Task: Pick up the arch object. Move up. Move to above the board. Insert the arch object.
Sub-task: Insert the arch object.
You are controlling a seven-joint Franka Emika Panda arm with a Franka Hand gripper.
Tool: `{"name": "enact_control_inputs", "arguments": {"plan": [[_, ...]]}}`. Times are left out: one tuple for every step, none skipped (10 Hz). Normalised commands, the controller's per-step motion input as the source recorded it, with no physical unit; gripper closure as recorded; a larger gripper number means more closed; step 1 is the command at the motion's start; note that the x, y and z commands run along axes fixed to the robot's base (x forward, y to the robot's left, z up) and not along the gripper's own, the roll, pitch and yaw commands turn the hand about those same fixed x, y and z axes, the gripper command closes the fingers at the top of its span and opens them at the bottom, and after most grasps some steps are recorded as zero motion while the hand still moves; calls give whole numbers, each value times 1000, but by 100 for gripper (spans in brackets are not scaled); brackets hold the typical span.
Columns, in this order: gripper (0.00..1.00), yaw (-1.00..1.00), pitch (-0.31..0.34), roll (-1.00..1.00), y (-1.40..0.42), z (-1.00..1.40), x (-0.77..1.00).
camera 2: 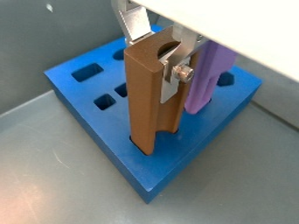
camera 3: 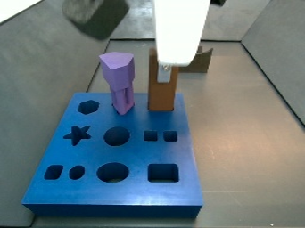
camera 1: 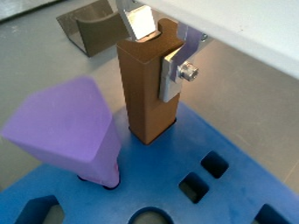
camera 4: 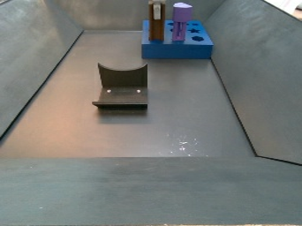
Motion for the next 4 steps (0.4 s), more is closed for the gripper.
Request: {"name": "enact_control_inputs", "arguments": {"plan": [[100,0,-156,49,0,-443,-163],[100,0,0,-24,9,0,0],[100,0,-4,0,0,0,0],[100,0,0,0,0,0,0]]}}
